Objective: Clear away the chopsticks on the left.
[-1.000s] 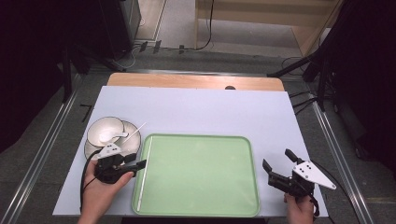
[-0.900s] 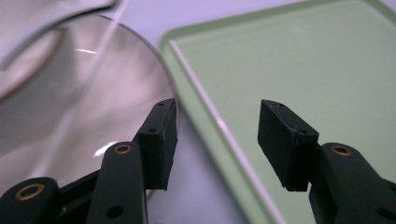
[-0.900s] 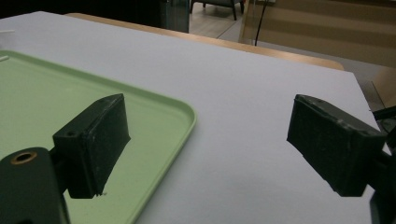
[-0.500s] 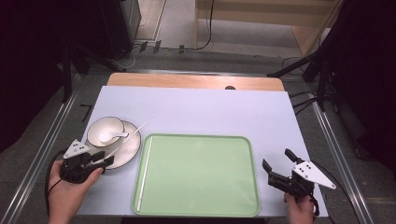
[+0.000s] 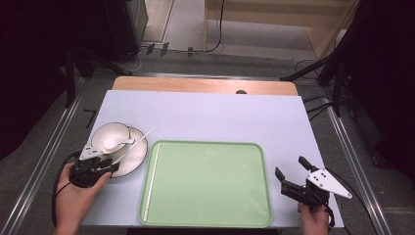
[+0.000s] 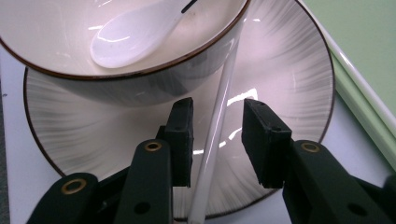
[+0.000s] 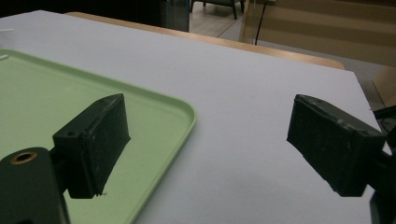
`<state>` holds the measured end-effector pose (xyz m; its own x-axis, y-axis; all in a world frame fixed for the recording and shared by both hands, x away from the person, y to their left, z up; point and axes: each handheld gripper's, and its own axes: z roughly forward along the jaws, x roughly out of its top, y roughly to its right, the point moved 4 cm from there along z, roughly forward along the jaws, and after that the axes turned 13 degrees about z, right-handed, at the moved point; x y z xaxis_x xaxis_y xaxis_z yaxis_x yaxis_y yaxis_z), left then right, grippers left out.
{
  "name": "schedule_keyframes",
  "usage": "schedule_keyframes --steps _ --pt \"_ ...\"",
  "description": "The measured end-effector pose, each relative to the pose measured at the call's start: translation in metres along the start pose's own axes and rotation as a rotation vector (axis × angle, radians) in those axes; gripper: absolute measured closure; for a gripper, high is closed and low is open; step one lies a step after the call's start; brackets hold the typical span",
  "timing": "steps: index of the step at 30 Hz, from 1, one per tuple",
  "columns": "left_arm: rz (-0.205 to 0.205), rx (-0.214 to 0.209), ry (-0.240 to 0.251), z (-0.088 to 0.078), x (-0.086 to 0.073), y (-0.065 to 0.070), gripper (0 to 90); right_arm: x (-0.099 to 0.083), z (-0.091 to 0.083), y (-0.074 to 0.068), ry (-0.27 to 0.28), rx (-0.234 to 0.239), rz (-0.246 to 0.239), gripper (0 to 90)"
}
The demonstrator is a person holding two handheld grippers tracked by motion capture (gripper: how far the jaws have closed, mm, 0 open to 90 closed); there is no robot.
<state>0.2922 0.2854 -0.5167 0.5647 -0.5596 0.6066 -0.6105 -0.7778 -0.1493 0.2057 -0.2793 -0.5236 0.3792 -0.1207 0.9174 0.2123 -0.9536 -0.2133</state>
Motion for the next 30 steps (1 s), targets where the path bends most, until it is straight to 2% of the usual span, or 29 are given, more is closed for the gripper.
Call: schedule_keyframes --steps 2,4,5,6,7,9,15,17,18,19,20,21,23,24,30 --pt "0.008 -0.016 -0.003 0.004 0.002 0.001 68.2 0.000 0.000 0.000 -0.002 0.000 0.002 12.9" --pt "0.031 -0.031 -0.018 0.007 0.003 0.004 74.8 0.000 0.000 0.000 -0.002 -0.002 0.001 12.9" --pt "0.031 -0.031 -0.018 0.007 0.003 0.004 79.0 0.000 0.000 0.000 -0.002 -0.002 0.001 12.9" --pt "0.039 -0.033 -0.020 0.007 0.004 0.004 79.0 0.000 0.000 0.000 -0.001 -0.002 0.001 12.9" --pt "0.042 -0.044 -0.018 0.007 0.004 0.005 84.2 -0.001 0.000 0.000 -0.001 -0.003 0.001 12.9" --pt "0.046 -0.054 -0.015 0.005 0.005 0.007 85.0 -0.001 0.000 0.000 -0.002 -0.003 0.001 12.9" --pt "0.015 -0.081 0.038 -0.009 0.012 0.017 85.2 0.000 -0.001 0.001 0.000 -0.005 0.003 12.9" --pt "0.018 -0.089 0.057 -0.016 0.016 0.029 85.3 0.000 -0.001 0.001 0.004 -0.007 0.002 12.9" --pt "0.018 -0.089 0.057 -0.016 0.016 0.029 85.3 0.000 -0.001 0.001 0.004 -0.007 0.002 12.9" --pt "0.012 -0.113 0.086 -0.018 0.020 0.039 85.2 0.001 -0.001 0.002 0.006 -0.006 0.004 12.9" --pt "0.002 -0.121 0.091 -0.019 0.021 0.045 85.3 0.001 -0.001 0.002 0.005 -0.006 0.004 12.9" --pt "0.002 -0.121 0.091 -0.019 0.021 0.045 85.2 0.001 -0.001 0.002 0.005 -0.006 0.004 12.9" --pt "-0.035 -0.146 0.115 -0.018 0.024 0.063 85.2 0.001 -0.001 0.002 0.005 -0.005 0.002 12.9" --pt "-0.035 -0.146 0.115 -0.018 0.024 0.063 85.2 0.001 -0.001 0.002 0.005 -0.005 0.002 12.9" --pt "-0.053 -0.204 0.112 -0.007 0.027 0.101 85.2 0.001 -0.001 0.002 0.006 -0.006 0.001 12.9"
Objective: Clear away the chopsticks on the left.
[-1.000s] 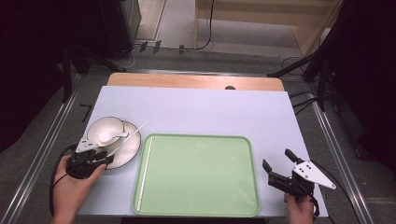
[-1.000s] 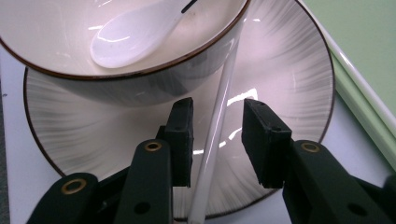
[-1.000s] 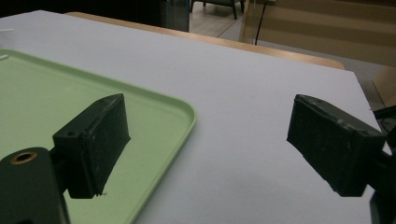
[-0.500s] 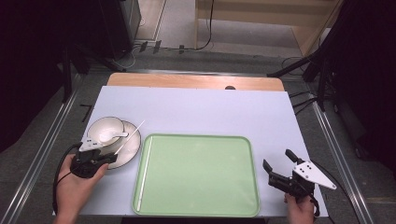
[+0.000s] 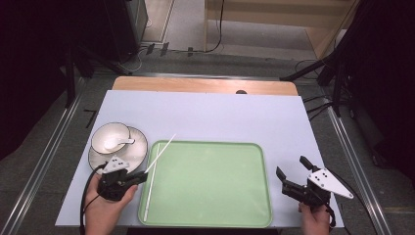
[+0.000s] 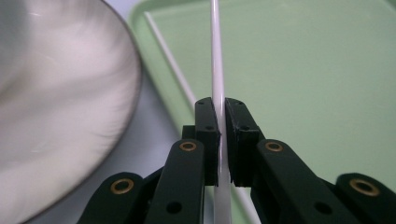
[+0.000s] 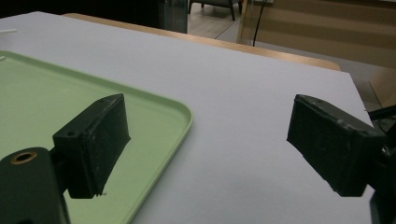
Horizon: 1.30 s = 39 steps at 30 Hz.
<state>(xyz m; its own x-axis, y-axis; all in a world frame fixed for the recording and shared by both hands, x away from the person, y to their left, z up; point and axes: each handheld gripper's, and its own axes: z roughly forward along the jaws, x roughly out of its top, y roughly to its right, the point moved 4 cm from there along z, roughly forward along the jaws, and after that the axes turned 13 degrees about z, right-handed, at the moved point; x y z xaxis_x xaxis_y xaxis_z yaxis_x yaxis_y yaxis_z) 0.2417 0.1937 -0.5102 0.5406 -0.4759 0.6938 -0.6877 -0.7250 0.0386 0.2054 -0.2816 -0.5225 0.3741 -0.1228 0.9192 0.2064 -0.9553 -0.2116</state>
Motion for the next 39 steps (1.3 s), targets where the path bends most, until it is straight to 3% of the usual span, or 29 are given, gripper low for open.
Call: schedule_keyframes --steps 5,11,15,16,17,21,27,28,29,31,32,35,36,39 --pt "0.020 -0.035 -0.031 0.027 -0.002 0.034 85.1 0.000 0.001 0.000 -0.001 0.001 0.000 12.9" --pt "0.021 -0.033 -0.064 0.041 -0.004 0.048 85.0 0.000 0.001 0.000 0.000 0.001 0.002 12.9" --pt "0.029 -0.033 -0.084 0.045 -0.006 0.051 84.6 0.000 0.001 0.001 0.000 0.000 0.002 12.9" --pt "0.035 -0.021 -0.085 0.045 -0.006 0.052 84.6 0.000 0.001 0.001 -0.001 0.001 0.002 12.9" --pt "0.067 0.009 -0.097 0.046 -0.006 0.055 84.5 0.000 0.002 0.000 -0.002 0.000 0.005 12.9" --pt "0.087 0.021 -0.105 0.046 -0.005 0.057 83.8 0.000 0.002 0.000 -0.005 0.002 0.003 12.9" --pt "0.062 -0.042 -0.090 0.046 -0.005 0.053 77.8 0.000 0.001 -0.002 -0.004 0.000 0.000 12.9" --pt "0.065 -0.051 -0.095 0.046 -0.004 0.052 73.9 0.000 0.001 -0.001 -0.002 0.001 -0.001 12.9" --pt "0.099 -0.047 -0.105 0.048 0.001 0.049 72.5 0.000 0.001 -0.001 0.000 0.001 -0.003 12.9" --pt "0.093 -0.072 -0.093 0.050 0.006 0.048 71.7 0.000 0.001 0.000 0.000 0.001 -0.001 12.9" --pt "0.090 -0.084 -0.067 0.054 0.016 0.047 72.5 0.000 0.002 0.001 0.000 0.001 0.001 12.9" --pt "0.114 -0.085 -0.059 0.062 0.027 0.050 75.9 0.000 0.002 0.001 -0.004 0.000 -0.001 12.9" --pt "0.130 -0.099 -0.052 0.072 0.035 0.055 80.7 0.000 0.002 0.001 -0.001 0.001 -0.001 12.9" --pt "0.150 -0.106 -0.060 0.083 0.042 0.057 86.5 0.000 0.001 0.001 -0.001 -0.001 0.004 12.9"
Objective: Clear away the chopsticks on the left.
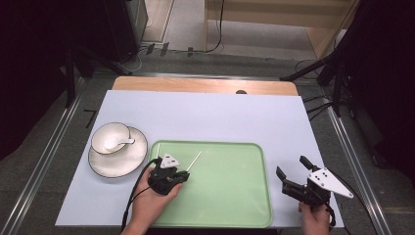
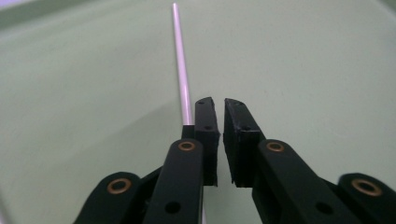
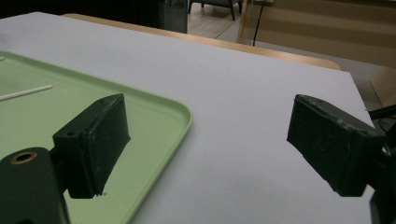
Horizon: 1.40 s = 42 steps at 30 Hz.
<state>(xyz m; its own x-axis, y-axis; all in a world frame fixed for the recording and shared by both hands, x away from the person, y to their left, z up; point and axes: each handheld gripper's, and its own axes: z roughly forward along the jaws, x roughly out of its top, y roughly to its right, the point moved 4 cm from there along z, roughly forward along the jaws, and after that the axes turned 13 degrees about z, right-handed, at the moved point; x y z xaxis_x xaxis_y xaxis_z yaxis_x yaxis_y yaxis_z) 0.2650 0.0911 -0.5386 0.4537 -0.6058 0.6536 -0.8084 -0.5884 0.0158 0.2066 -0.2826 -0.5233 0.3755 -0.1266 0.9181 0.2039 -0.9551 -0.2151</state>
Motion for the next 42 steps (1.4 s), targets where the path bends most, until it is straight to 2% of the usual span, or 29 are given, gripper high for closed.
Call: schedule_keyframes --steps 1,3,4,7,16,21,35,42 --pt "0.020 0.002 -0.011 0.011 0.005 -0.001 88.1 0.000 0.000 0.000 -0.001 0.000 0.001 12.9" --pt "0.026 0.009 -0.022 0.016 0.007 -0.002 88.9 -0.001 0.000 0.000 -0.004 0.001 0.003 12.9" --pt "0.019 0.001 -0.008 0.022 0.010 -0.006 90.0 -0.001 0.000 -0.001 -0.004 0.005 0.000 12.9" --pt "0.017 0.015 -0.010 0.024 0.012 -0.010 90.0 -0.001 0.001 -0.002 -0.005 0.010 -0.007 12.9" --pt "-0.059 0.105 0.001 0.010 -0.002 -0.034 90.0 -0.002 0.001 -0.002 -0.008 0.006 -0.004 12.9" --pt "-0.082 0.128 0.000 0.003 -0.009 -0.042 90.0 -0.001 0.001 -0.002 -0.006 0.007 -0.009 12.9" --pt "-0.136 0.151 0.011 -0.005 -0.017 -0.060 90.0 -0.002 0.001 -0.001 -0.008 0.005 -0.004 12.9" --pt "-0.126 0.146 0.014 -0.005 -0.018 -0.060 90.0 -0.002 0.002 -0.001 -0.010 0.005 -0.005 12.9"
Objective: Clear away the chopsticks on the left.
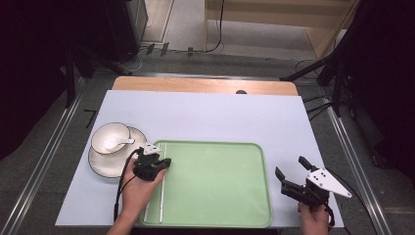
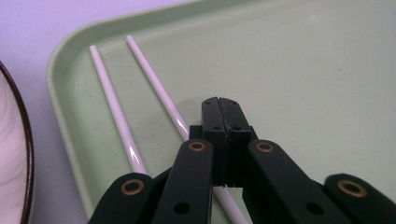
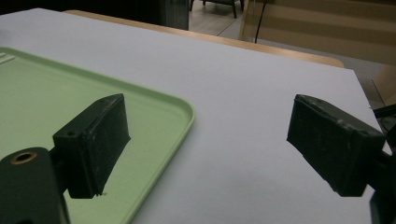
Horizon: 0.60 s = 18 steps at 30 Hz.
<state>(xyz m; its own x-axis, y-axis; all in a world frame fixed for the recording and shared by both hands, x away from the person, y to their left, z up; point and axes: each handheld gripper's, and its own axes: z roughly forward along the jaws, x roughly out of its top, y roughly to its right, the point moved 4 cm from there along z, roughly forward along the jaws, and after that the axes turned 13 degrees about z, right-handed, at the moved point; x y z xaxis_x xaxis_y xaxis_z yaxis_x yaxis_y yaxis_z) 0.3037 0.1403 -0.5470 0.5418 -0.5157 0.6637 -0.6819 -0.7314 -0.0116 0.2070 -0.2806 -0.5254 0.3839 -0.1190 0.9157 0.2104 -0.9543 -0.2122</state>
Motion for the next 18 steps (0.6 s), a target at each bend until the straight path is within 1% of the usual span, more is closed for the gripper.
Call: schedule_keyframes --steps 2,5,6,7,8,9,10,11,12,13,14,15,16,17,18 --pt "0.003 -0.005 0.002 0.000 0.000 0.000 90.0 0.000 0.000 0.000 0.000 0.000 0.000 12.9" --pt "0.006 -0.009 0.002 0.000 0.000 0.000 87.6 0.000 0.000 0.000 -0.001 0.000 0.001 12.9" --pt "0.005 -0.013 0.016 -0.002 0.001 0.001 86.6 0.000 0.000 0.000 -0.001 0.001 0.001 12.9" --pt "0.005 -0.013 0.016 -0.002 0.001 0.001 85.9 0.000 0.000 0.000 0.000 0.001 0.000 12.9" --pt "0.001 -0.019 0.035 -0.007 0.002 0.001 84.7 0.000 0.000 0.000 0.000 0.001 0.000 12.9" --pt "0.001 -0.019 0.035 -0.007 0.002 0.001 82.9 0.000 0.000 0.000 0.000 0.001 0.000 12.9" --pt "-0.002 -0.024 0.051 -0.009 0.003 0.000 82.9 0.000 0.000 0.001 0.000 -0.001 0.001 12.9" --pt "-0.008 -0.028 0.067 -0.012 0.004 0.000 77.0 0.000 0.000 0.001 -0.002 -0.002 0.003 12.9" --pt "-0.026 -0.050 0.097 -0.018 0.005 -0.002 72.9 0.000 0.000 0.002 -0.001 -0.003 0.002 12.9" --pt "-0.032 -0.072 0.110 -0.020 0.005 -0.003 67.9 0.000 0.000 0.002 -0.001 -0.003 0.003 12.9" --pt "-0.022 -0.086 0.128 -0.021 0.005 -0.004 61.9 0.000 0.000 0.002 -0.001 -0.003 0.004 12.9" --pt "-0.003 -0.093 0.142 -0.023 0.005 -0.004 54.1 0.000 0.000 0.002 0.000 -0.003 0.003 12.9" --pt "-0.003 -0.093 0.142 -0.023 0.005 -0.004 44.4 0.000 0.000 0.002 0.001 -0.003 0.003 12.9" --pt "0.019 -0.087 0.150 -0.026 0.004 -0.004 36.4 0.000 0.000 0.002 0.002 -0.004 0.003 12.9" --pt "0.019 -0.087 0.150 -0.026 0.004 -0.004 30.2 0.000 0.000 0.002 0.002 -0.004 0.003 12.9"
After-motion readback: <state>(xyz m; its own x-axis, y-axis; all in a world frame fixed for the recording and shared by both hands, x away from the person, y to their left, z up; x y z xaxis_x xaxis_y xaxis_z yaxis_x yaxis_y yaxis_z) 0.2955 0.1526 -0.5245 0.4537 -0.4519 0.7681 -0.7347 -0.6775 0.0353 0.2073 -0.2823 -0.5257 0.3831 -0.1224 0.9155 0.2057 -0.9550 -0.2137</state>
